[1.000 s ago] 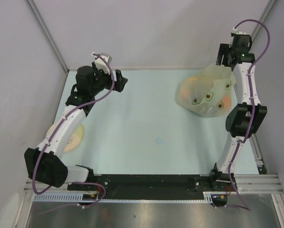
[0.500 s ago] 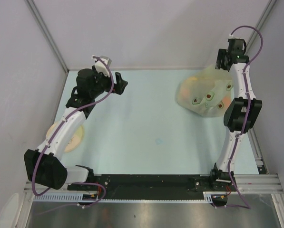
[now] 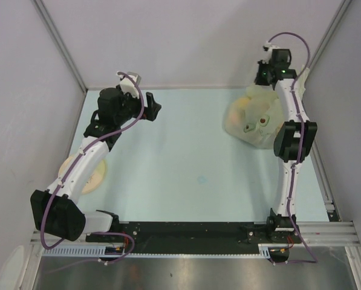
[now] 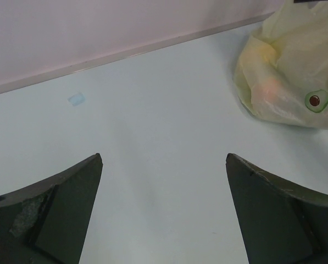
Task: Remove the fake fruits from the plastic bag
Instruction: Move the plastic bag to the center of the board.
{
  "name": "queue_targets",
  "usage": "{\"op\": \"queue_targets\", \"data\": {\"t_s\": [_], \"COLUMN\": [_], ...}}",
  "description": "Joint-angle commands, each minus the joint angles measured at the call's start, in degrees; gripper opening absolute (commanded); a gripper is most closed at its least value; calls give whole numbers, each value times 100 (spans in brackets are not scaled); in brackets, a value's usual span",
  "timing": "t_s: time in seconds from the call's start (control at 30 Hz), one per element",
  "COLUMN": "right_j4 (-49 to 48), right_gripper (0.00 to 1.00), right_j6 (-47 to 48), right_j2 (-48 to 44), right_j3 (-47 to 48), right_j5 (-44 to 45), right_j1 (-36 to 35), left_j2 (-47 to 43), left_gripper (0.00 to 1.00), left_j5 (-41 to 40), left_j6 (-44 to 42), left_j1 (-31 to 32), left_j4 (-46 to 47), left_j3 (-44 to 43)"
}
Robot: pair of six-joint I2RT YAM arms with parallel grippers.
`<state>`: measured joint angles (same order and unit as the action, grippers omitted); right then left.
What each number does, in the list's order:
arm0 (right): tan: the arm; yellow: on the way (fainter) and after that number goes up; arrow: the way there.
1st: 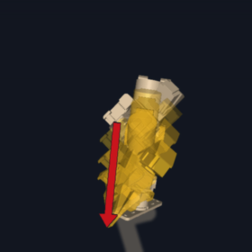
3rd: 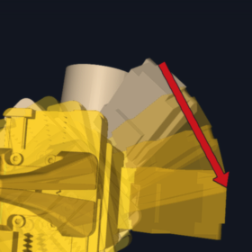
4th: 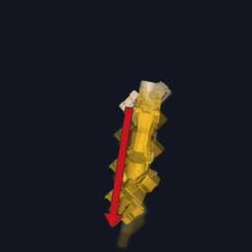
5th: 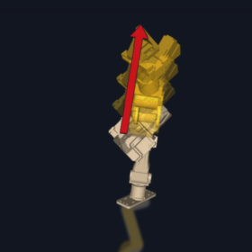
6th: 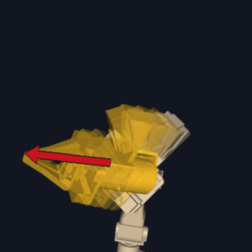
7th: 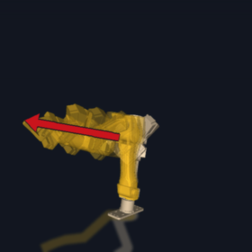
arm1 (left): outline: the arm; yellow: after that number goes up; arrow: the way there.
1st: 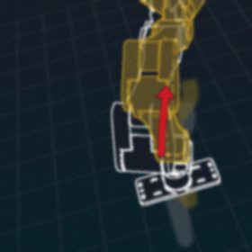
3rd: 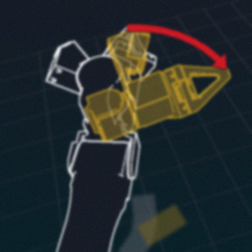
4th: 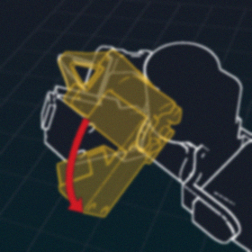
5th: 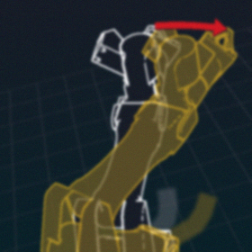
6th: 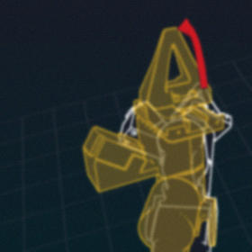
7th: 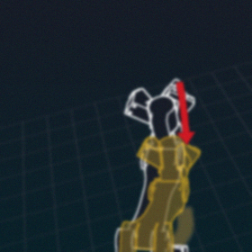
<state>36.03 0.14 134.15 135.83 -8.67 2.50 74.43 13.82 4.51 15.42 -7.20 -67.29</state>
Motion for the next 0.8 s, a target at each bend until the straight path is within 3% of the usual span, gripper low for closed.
{"op": "queue_targets", "data": {"t_s": [0.0,0.13,0.2,0.4,0.43,0.5,0.53,0.6,0.63,0.77], "right_j4": [-87,-254,-316,-641,-632,-545,-458,-352,-299,-132], "right_gripper": [0,0,0,0,5,29,54,77,99,100], "right_j6": [-339,-646,-822,-963,-946,-1007,-1060,-1130,-1104,-709], "right_j2": [-617,-417,-223,331,357,349,340,157,16,-704], "right_j3": [5,399,856,1621,1639,1622,1596,1526,1308,797], "right_j5": [-1119,-1295,-1287,-1225,-1347,-1497,-1680,-1866,-1980,-2113], "right_j1": [-1110,-1971,-2411,-3263,-3335,-3388,-3371,-3292,-3213,-3028], "left_j2": [-245,-245,-228,-464,-482,-465,-439,-386,-342,-53], "left_gripper": [100,100,99,98,98,97,97,96,95,94], "left_j5": [-362,-933,-978,-1153,-1163,-1110,-1110,-1101,-1153,-1365], "left_j6": [-65,223,479,121,50,-99,-143,-370,-433,-1004], "left_j1": [-65,-407,-881,-1542,-1673,-1674,-1674,-1674,-1674,-1674], "left_j4": [-105,-753,-1028,-1363,-1380,-1476,-1538,-1635,-1687,-1977], "left_j3": [-83,-92,-4,602,672,866,927,1173,1252,1612]}}
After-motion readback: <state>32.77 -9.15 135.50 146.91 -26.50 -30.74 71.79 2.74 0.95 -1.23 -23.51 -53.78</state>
